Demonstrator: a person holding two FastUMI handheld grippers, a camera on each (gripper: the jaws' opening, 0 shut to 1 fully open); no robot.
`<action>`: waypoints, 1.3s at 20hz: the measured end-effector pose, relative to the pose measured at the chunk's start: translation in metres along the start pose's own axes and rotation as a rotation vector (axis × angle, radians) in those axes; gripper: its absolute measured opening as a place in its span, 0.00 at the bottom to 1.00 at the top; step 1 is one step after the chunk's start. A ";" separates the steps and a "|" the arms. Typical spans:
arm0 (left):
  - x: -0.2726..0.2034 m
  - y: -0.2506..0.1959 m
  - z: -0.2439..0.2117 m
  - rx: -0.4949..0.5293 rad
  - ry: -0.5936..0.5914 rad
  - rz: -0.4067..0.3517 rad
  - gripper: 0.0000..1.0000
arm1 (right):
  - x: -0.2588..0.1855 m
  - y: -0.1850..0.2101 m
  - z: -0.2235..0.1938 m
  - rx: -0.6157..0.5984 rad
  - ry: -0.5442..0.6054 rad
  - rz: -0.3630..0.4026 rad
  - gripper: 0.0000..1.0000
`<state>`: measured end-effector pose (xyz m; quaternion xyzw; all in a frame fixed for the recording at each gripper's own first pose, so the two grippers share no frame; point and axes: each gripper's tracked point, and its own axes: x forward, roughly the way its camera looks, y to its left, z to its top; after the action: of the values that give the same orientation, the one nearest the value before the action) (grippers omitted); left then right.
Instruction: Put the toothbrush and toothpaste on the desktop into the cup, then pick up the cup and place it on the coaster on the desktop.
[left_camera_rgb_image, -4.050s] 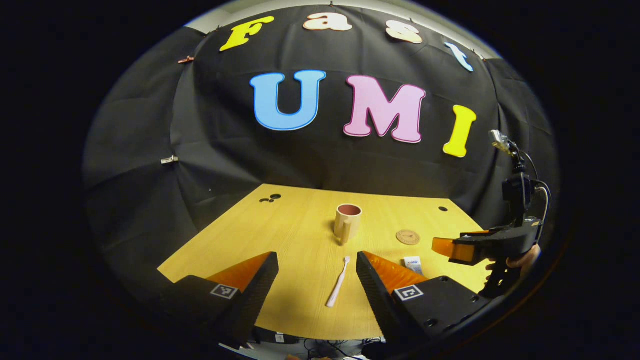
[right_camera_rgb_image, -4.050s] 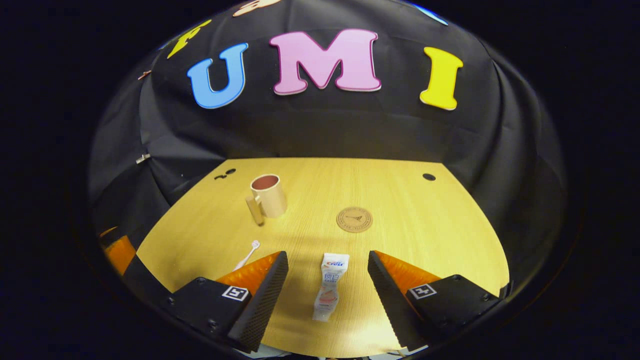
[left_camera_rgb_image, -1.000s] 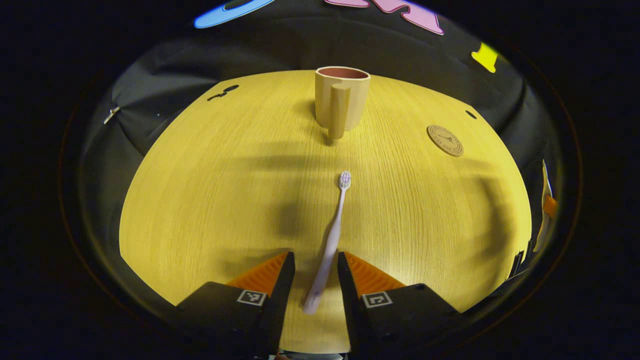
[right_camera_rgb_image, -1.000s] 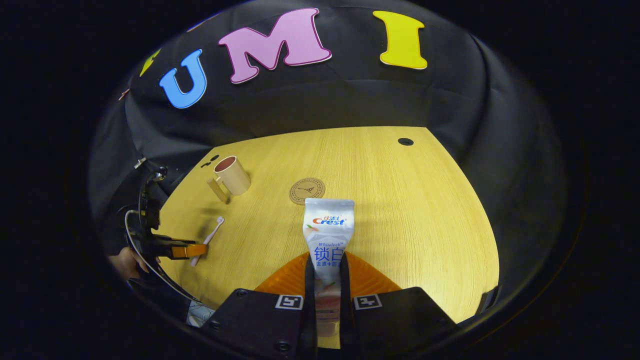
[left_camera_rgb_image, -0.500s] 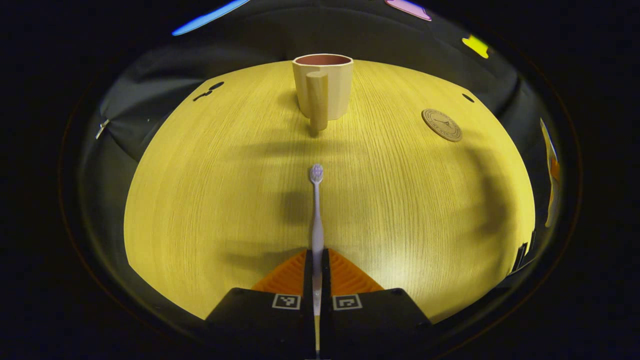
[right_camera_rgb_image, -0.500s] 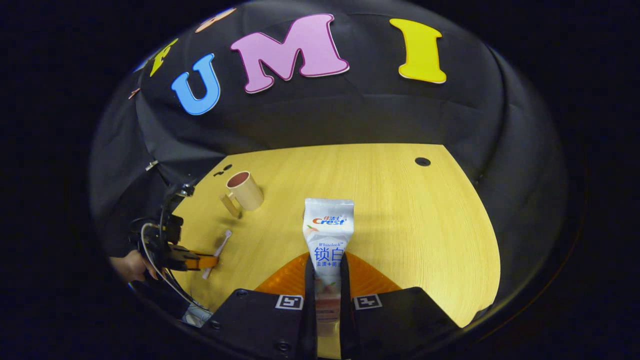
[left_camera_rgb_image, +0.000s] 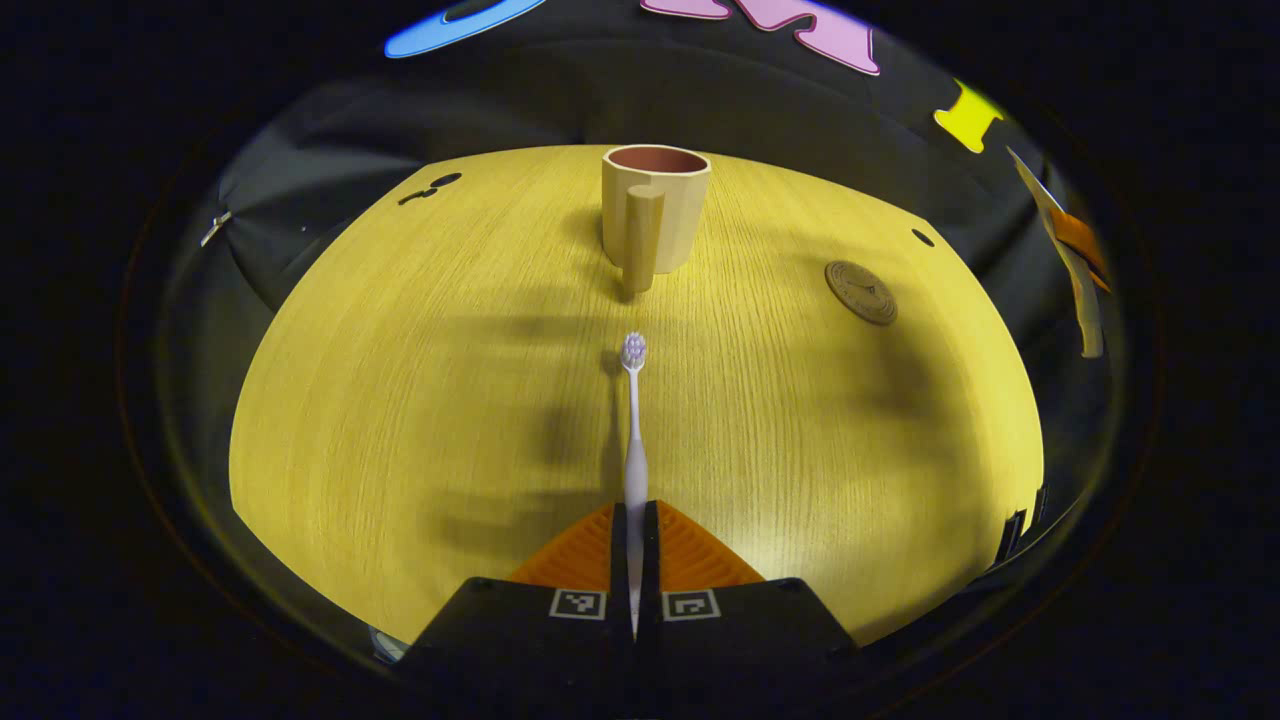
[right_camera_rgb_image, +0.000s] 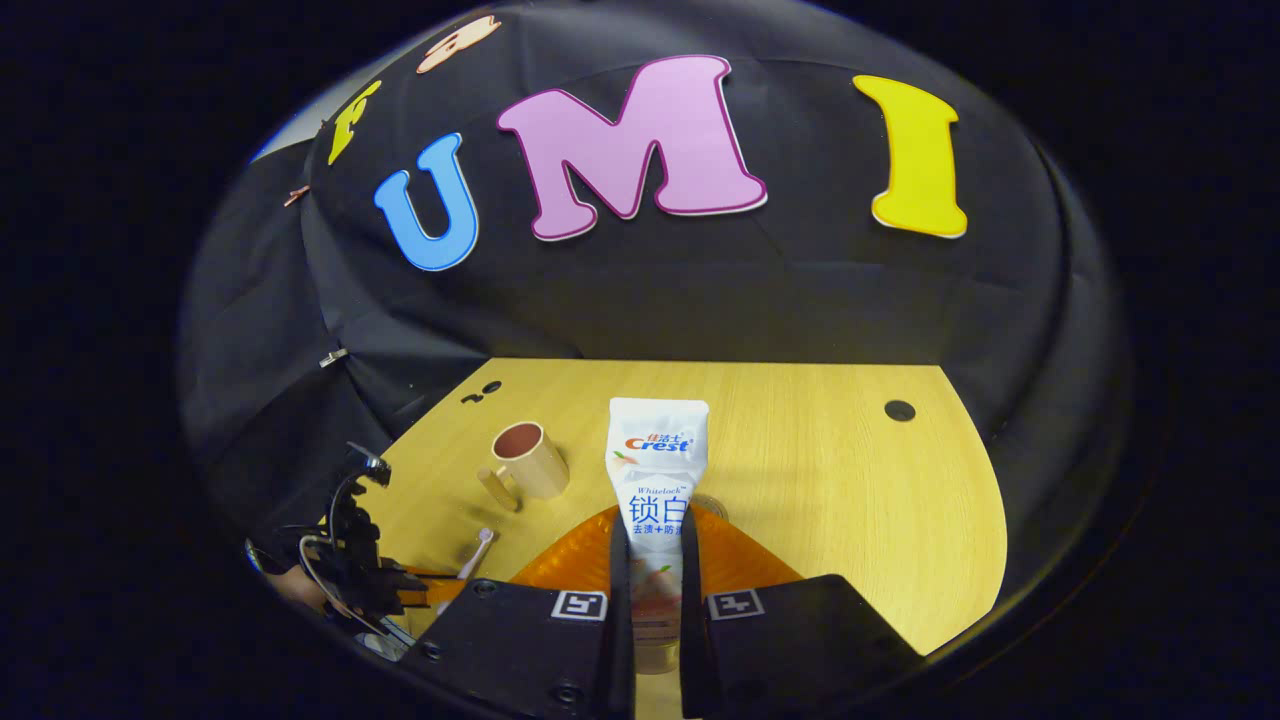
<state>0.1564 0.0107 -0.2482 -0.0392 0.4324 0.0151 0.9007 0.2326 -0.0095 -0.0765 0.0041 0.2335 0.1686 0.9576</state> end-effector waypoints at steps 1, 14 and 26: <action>-0.007 -0.001 0.004 -0.007 -0.019 -0.005 0.06 | 0.007 0.006 0.009 -0.002 -0.011 0.010 0.22; -0.099 -0.016 0.041 -0.130 -0.310 -0.137 0.06 | 0.121 0.140 0.076 -0.122 -0.149 0.252 0.21; -0.130 0.018 0.060 -0.152 -0.485 -0.174 0.11 | 0.236 0.200 0.070 -0.092 -0.217 0.295 0.21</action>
<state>0.1204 0.0340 -0.1105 -0.1389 0.1967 -0.0210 0.9703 0.3965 0.2601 -0.1018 0.0128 0.1180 0.3160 0.9413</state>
